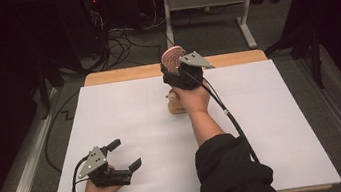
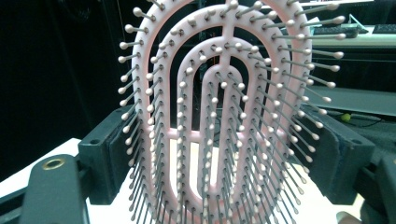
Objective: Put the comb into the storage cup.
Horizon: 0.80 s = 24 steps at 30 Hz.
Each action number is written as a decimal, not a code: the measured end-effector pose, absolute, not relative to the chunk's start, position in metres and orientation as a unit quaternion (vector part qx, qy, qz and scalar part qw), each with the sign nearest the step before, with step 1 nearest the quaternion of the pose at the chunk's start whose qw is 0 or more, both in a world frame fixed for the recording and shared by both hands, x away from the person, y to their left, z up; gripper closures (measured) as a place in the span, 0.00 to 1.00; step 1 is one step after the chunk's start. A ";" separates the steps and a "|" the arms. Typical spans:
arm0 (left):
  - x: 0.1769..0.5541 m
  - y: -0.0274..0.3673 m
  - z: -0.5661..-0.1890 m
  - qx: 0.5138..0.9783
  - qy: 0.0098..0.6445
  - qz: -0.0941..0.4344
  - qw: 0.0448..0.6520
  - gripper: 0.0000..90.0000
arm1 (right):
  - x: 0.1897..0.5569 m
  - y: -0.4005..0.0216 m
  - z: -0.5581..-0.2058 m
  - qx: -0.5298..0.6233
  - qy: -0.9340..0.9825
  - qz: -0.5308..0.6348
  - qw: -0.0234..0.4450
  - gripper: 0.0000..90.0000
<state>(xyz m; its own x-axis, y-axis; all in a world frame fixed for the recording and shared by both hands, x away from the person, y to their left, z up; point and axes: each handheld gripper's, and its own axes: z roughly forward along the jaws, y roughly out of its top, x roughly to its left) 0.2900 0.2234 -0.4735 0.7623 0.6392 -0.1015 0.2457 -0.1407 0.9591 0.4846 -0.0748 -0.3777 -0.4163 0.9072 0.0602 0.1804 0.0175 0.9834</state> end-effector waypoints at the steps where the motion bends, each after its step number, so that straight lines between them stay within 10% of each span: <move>1: 0.290 0.223 -0.474 0.736 0.301 0.168 0.583 0.00 | 0.485 -0.074 -0.379 0.429 0.633 0.554 0.328 0.22; 24: 0.290 0.223 -0.474 0.737 0.300 0.168 0.581 0.00 | 0.489 -0.070 -0.387 0.432 0.639 0.548 0.323 0.22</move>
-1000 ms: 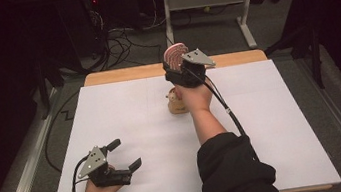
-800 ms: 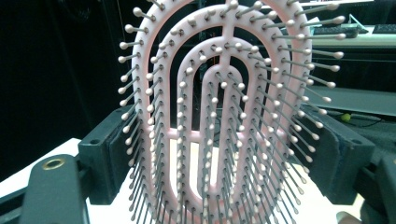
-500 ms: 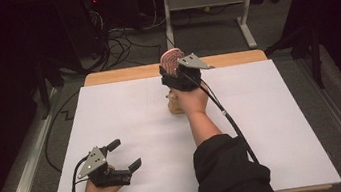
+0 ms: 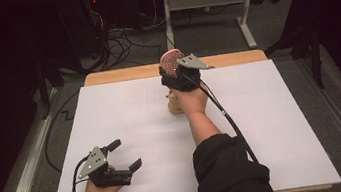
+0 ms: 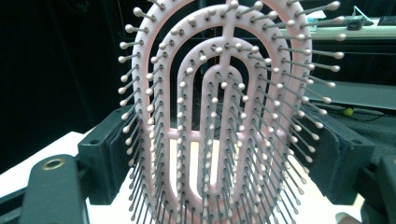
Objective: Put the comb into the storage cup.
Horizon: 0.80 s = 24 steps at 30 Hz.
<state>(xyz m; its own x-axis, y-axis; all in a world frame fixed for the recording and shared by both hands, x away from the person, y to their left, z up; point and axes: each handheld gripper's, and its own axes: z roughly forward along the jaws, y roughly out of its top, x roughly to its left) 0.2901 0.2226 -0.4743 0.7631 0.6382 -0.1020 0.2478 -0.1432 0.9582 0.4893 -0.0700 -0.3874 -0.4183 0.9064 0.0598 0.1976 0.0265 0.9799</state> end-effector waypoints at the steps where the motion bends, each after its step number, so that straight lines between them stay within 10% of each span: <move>1: 0.290 0.223 -0.474 0.737 0.301 0.168 0.582 0.00 | 0.489 -0.070 -0.387 0.432 0.640 0.548 0.324 0.22; 24: 0.289 0.222 -0.474 0.738 0.297 0.168 0.582 0.00 | 0.489 -0.076 -0.385 0.444 0.640 0.545 0.310 0.22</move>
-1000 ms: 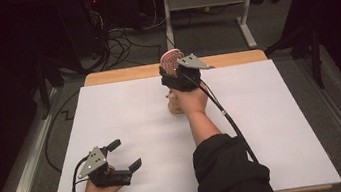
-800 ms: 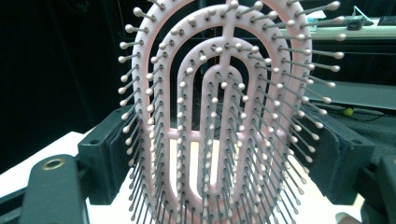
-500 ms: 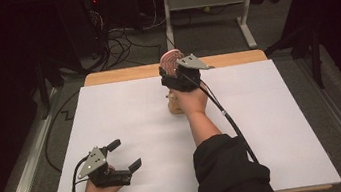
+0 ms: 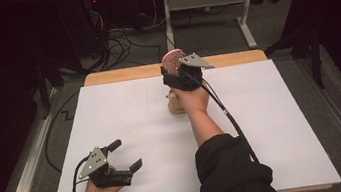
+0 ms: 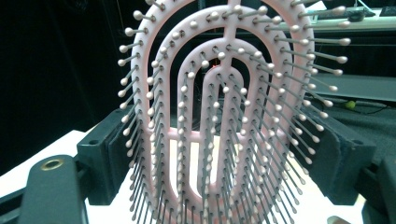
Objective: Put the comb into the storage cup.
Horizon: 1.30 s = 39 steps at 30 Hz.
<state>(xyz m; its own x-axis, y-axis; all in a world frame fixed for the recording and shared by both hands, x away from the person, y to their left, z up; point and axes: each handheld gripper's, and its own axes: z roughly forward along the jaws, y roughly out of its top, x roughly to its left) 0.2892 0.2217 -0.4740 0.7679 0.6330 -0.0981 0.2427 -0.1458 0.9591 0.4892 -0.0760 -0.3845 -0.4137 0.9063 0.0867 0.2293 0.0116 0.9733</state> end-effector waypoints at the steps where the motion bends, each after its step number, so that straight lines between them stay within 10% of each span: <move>1: 0.289 0.222 -0.474 0.738 0.297 0.167 0.582 0.00 | 0.489 -0.077 -0.385 0.445 0.639 0.546 0.309 0.22; 39: 0.290 0.221 -0.476 0.744 0.295 0.164 0.577 0.00 | 0.484 -0.103 -0.375 0.464 0.640 0.535 0.297 0.22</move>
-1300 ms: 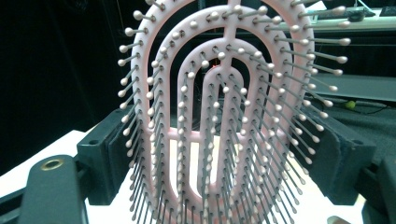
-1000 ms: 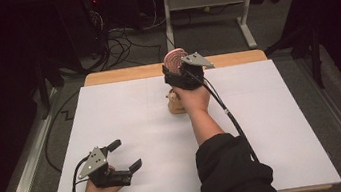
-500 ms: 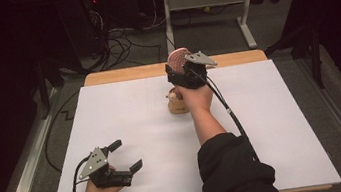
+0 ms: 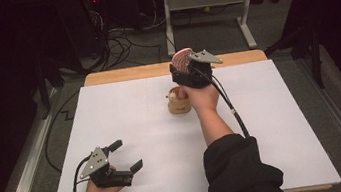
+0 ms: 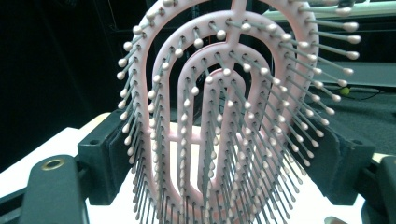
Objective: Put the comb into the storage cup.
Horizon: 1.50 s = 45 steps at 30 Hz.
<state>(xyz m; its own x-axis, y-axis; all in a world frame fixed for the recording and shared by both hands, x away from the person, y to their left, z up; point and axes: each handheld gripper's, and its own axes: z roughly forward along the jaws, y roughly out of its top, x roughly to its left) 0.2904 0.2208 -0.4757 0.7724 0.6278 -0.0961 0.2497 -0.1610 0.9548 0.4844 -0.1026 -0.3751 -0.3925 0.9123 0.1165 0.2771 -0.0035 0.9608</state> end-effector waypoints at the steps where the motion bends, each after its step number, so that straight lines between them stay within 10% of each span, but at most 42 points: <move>1: 0.291 0.221 -0.476 0.744 0.295 0.164 0.576 0.00 | 0.484 -0.104 -0.375 0.464 0.641 0.534 0.297 0.22; 45: 0.290 0.222 -0.475 0.743 0.296 0.164 0.577 0.00 | 0.497 -0.097 -0.382 0.477 0.634 0.523 0.311 0.21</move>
